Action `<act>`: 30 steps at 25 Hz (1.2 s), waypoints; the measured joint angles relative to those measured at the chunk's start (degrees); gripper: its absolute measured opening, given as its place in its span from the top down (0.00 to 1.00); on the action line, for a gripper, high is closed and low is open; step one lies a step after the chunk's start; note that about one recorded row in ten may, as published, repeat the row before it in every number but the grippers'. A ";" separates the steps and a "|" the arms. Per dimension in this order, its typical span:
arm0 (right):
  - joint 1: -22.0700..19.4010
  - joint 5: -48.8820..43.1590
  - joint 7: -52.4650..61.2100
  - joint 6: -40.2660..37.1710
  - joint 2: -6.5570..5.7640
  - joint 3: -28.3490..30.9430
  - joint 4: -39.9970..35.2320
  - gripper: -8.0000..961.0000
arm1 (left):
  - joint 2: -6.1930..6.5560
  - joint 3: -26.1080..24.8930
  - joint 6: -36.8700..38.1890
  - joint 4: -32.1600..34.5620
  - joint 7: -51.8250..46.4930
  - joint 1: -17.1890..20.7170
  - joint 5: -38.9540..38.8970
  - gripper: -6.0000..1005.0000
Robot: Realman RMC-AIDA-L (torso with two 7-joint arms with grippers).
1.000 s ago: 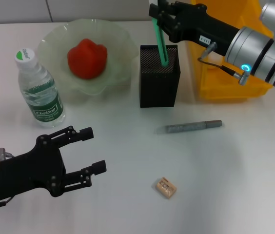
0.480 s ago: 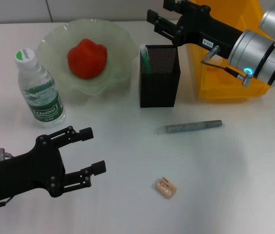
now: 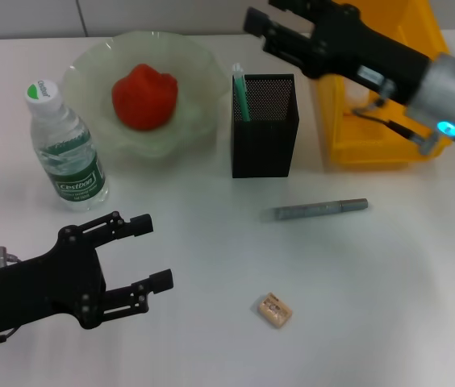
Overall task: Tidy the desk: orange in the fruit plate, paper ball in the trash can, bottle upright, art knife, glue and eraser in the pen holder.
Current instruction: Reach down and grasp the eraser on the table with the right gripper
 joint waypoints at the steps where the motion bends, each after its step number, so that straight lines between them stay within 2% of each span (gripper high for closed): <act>1: -1.76 -1.27 1.76 -2.16 -0.06 -0.05 -2.56 0.32 | 0.02 0.02 -0.01 0.03 0.01 0.03 0.05 0.22; 2: -3.37 -3.15 3.93 -4.21 -0.21 -0.02 -5.40 0.32 | 0.04 0.03 -0.03 0.12 0.06 0.11 0.11 0.22; 3: -5.66 -7.76 8.67 -8.00 -0.86 0.28 -10.71 0.32 | 0.07 0.04 -0.03 0.16 0.09 0.18 0.14 0.22; 4: -5.66 -7.76 8.67 -8.00 -0.86 0.28 -10.71 0.32 | 0.07 0.04 -0.03 0.16 0.09 0.18 0.14 0.22; 7: -7.10 -16.06 15.37 -12.90 -2.69 0.45 -16.66 0.32 | 0.58 0.13 0.11 0.33 0.05 0.39 0.17 0.22; 11: -5.20 -27.98 20.45 -16.70 -5.17 0.50 -19.96 0.32 | 0.70 0.15 -0.03 0.36 0.05 0.37 0.23 0.22; 14: -2.00 -37.18 22.70 -18.34 -5.82 0.32 -21.20 0.32 | 0.82 0.16 -0.04 0.40 -0.03 0.23 0.29 0.22; 18: 3.36 -50.52 25.33 -19.27 -4.95 0.06 -22.51 0.32 | 1.25 0.27 0.40 0.42 -0.64 -0.13 0.50 0.22; 23: 9.29 -63.51 25.88 -19.01 -1.91 0.06 -22.81 0.33 | 1.33 0.34 0.50 0.42 -1.43 -0.11 0.51 0.22; 26: 11.24 -68.25 25.61 -18.55 -0.46 -0.22 -23.62 0.33 | 1.37 0.34 0.56 0.42 -2.16 -0.10 0.51 0.22; 30: 12.03 -69.60 25.57 -17.74 0.05 -3.49 -24.84 0.33 | 1.38 0.29 0.46 0.41 -2.96 -0.08 0.51 0.22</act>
